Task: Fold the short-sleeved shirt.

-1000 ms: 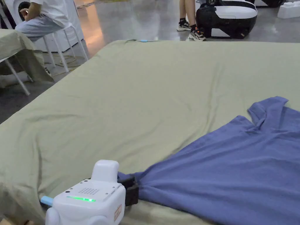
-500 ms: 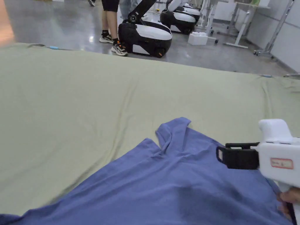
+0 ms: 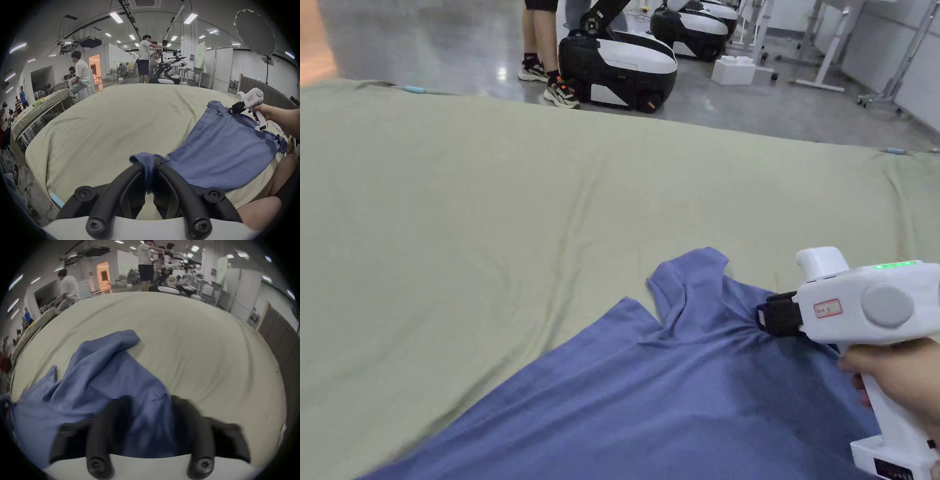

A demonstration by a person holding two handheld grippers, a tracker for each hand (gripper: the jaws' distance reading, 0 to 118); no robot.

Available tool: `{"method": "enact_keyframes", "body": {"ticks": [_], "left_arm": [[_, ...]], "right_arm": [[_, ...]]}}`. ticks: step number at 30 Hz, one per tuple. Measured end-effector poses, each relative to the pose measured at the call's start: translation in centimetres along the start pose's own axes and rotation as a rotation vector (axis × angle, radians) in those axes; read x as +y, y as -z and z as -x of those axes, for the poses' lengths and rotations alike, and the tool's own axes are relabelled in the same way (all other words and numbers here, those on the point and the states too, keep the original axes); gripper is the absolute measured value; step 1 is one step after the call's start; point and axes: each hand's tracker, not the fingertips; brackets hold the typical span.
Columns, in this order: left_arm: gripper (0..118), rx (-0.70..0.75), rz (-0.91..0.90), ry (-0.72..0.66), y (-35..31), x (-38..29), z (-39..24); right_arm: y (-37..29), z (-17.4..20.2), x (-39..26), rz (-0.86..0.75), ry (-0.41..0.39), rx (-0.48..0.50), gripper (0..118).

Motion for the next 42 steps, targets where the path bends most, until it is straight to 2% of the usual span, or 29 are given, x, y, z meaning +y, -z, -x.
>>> {"method": "enact_keyframes", "body": {"ticks": [1,4,6,9,12,15,17,19,22,25,29,33,37,42], "left_arm": [[7,-0.002,-0.004,-0.001,-0.2,0.2,0.0],[6,-0.014,-0.054,-0.021,-1.8,1.0,-0.1],[7,-0.018,-0.097,-0.031,-3.2,1.7,-0.2],[7,-0.065,-0.163,-0.08,-5.6,3.9,-0.1],[7,-0.109,-0.249,-0.082,-8.8,7.3,-0.3],[7,-0.147,-0.339,-0.041,-12.4,11.9,-0.7],[7,-0.18,-0.41,-0.03,-15.4,15.4,-0.7],[7,-0.222,-0.466,-0.056,-18.3,18.5,-0.5],[7,-0.223,-0.562,-0.049,-23.1,23.0,-0.2],[7,-0.229,-0.606,-0.048,-27.6,27.0,0.4],[7,-0.212,-0.667,-0.034,-32.5,30.6,0.4],[7,-0.155,-0.692,0.007,-35.4,32.9,0.1],[7,-0.137,-0.714,-0.005,-36.5,34.8,0.5],[7,-0.132,-0.685,-0.026,-34.2,37.5,1.2]], "right_arm": [[-0.8,0.2,-0.3,0.003,-0.027,-0.008,8],[-4.5,1.3,-1.5,-0.015,-0.042,-0.013,8],[-8.5,1.3,-1.7,-0.091,-0.025,-0.028,8],[-17.1,0.7,-1.4,-0.206,0.027,-0.02,8],[-27.9,-0.4,-0.5,-0.316,0.016,-0.059,8],[-39.2,-1.0,-0.1,-0.456,0.004,-0.15,8],[-46.5,-1.8,-0.2,-0.551,0.059,-0.179,8],[-52.3,-2.2,-0.6,-0.629,0.079,-0.209,8],[-60.2,-2.1,-1.2,-0.729,0.058,-0.278,8],[-66.2,-1.7,-2.0,-0.832,0.088,-0.285,8],[-71.0,-1.1,-2.5,-0.901,0.094,-0.308,8],[-73.0,-0.4,-2.5,-0.937,0.094,-0.302,8],[-73.2,-0.2,-1.7,-0.959,0.086,-0.303,8],[-71.5,-0.8,1.5,-0.956,0.092,-0.304,8]]}}
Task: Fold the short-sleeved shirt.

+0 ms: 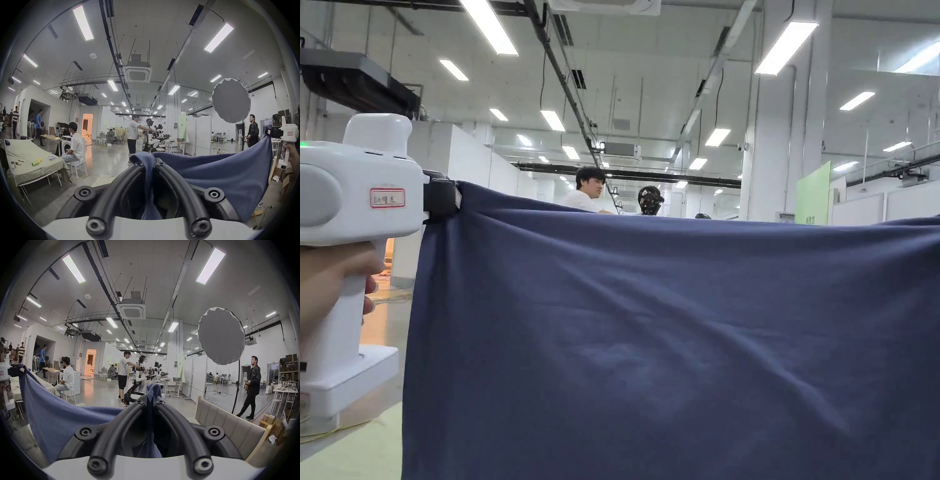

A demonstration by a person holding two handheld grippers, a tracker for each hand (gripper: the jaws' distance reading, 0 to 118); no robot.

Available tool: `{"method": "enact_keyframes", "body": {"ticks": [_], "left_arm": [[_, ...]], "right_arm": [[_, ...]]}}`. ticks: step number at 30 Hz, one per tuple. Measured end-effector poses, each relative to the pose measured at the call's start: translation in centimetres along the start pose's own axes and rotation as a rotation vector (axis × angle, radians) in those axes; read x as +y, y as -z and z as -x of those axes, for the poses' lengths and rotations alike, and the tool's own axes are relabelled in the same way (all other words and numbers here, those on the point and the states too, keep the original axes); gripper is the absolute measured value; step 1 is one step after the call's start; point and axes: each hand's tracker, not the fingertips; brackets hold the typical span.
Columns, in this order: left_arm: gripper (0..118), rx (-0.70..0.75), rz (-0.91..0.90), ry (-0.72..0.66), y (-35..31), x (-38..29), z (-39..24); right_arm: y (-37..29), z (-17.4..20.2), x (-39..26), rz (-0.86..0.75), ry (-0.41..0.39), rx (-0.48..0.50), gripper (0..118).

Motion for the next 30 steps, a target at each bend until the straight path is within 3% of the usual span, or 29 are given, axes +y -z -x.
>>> {"method": "enact_keyframes", "body": {"ticks": [5,16,25,30], "left_arm": [[7,0.03,0.05,0.003,6.0,0.5,0.8],[7,0.126,0.007,0.117,21.6,-0.9,-0.1],[7,0.208,-0.006,0.235,35.1,-7.0,-0.7],[7,0.209,0.041,0.191,40.5,-11.7,-0.4]], "right_arm": [[5.7,0.3,0.6,-0.004,0.049,-0.011,8],[21.4,2.4,0.2,-0.012,0.043,-0.095,8],[34.5,4.2,-5.8,-0.025,0.008,-0.128,8],[40.4,5.1,-10.4,-0.074,-0.013,-0.144,8]]}}
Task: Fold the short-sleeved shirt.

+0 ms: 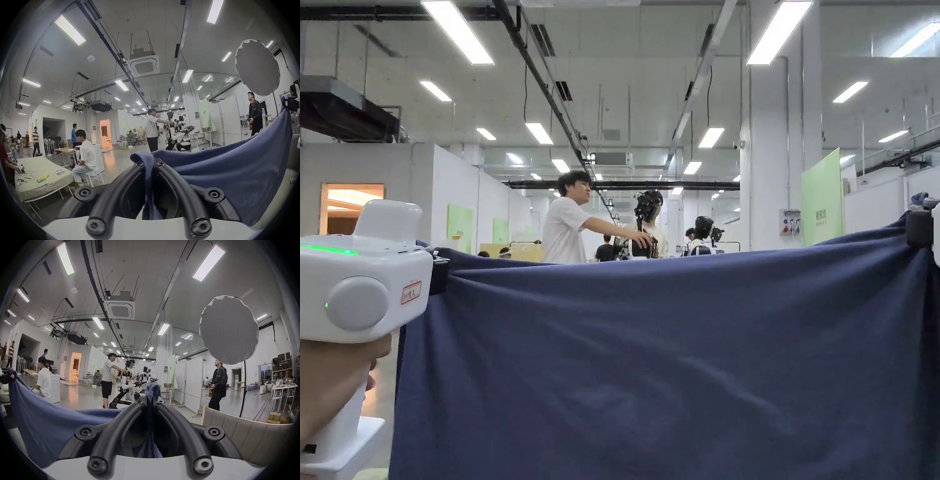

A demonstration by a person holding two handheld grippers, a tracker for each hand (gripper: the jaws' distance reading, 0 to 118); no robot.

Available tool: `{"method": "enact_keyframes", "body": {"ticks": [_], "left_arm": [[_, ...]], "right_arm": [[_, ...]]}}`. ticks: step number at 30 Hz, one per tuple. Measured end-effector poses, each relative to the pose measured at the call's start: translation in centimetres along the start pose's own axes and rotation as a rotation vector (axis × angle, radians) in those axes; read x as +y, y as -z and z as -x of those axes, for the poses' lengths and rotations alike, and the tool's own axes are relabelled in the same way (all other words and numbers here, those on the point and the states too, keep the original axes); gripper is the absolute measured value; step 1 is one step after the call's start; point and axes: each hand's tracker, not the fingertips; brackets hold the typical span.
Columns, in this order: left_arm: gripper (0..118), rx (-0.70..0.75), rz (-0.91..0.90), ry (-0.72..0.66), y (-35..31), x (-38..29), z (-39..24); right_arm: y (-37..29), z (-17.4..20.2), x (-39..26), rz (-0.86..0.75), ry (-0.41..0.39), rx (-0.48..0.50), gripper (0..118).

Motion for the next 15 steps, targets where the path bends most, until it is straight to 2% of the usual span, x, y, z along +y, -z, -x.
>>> {"method": "enact_keyframes", "body": {"ticks": [6,9,15], "left_arm": [[7,0.015,0.047,0.016,6.5,-6.8,-2.0],[7,0.016,0.11,-0.017,8.8,-11.3,-3.0],[7,-0.004,0.218,-0.026,9.7,-21.2,-4.4]], "right_arm": [[5.6,1.6,-7.7,0.062,0.035,0.009,8],[6.9,2.4,-12.8,0.083,-0.04,0.011,8],[6.3,2.0,-22.9,0.176,-0.067,0.088,8]]}}
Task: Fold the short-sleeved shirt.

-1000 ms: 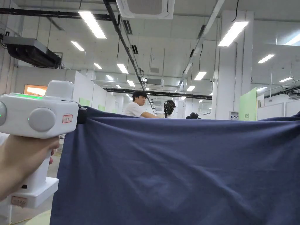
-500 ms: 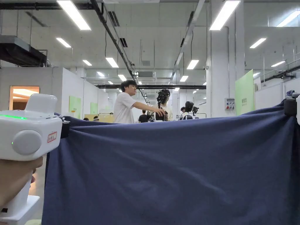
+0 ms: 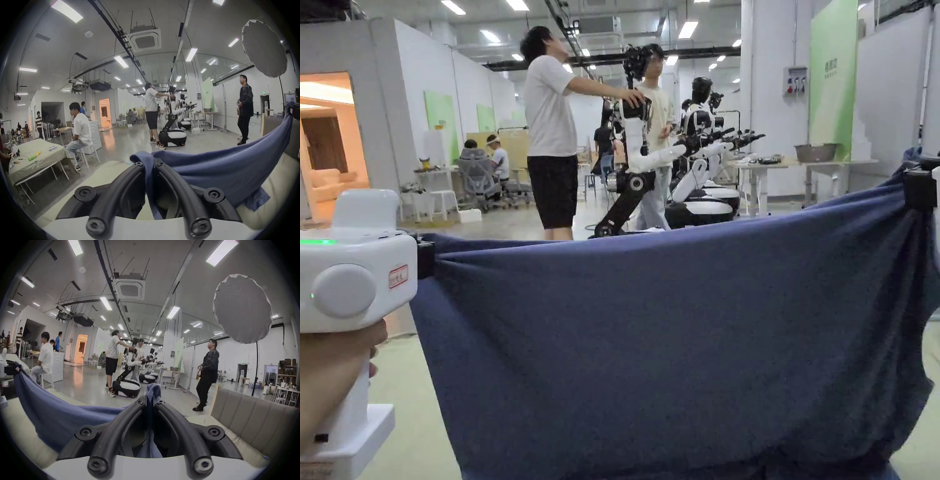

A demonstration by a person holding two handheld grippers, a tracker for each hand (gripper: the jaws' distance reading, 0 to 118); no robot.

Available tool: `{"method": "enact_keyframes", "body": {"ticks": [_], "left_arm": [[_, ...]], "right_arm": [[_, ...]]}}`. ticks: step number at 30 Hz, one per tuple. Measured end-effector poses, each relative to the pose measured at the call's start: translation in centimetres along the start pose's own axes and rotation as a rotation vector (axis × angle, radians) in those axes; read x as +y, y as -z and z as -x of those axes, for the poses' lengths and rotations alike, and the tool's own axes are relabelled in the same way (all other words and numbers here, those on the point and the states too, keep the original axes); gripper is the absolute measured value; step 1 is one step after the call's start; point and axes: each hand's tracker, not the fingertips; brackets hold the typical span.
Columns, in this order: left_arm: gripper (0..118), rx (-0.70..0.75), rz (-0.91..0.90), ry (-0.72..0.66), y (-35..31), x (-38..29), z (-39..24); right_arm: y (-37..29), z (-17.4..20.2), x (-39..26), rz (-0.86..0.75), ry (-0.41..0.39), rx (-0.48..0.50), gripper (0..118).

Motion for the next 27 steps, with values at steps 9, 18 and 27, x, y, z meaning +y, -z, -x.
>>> {"method": "enact_keyframes", "body": {"ticks": [9,18,27], "left_arm": [[7,-0.078,0.171,-0.035,-4.0,-11.3,-0.2],[7,-0.162,0.228,-0.078,-18.2,-19.4,2.5],[7,-0.204,0.349,-0.162,-32.8,-27.4,5.4]], "right_arm": [[-6.6,0.0,-11.0,0.143,0.037,0.064,8],[-22.1,-2.5,-15.1,0.199,0.113,0.124,8],[-39.2,-4.0,-21.8,0.329,0.144,0.152,8]]}}
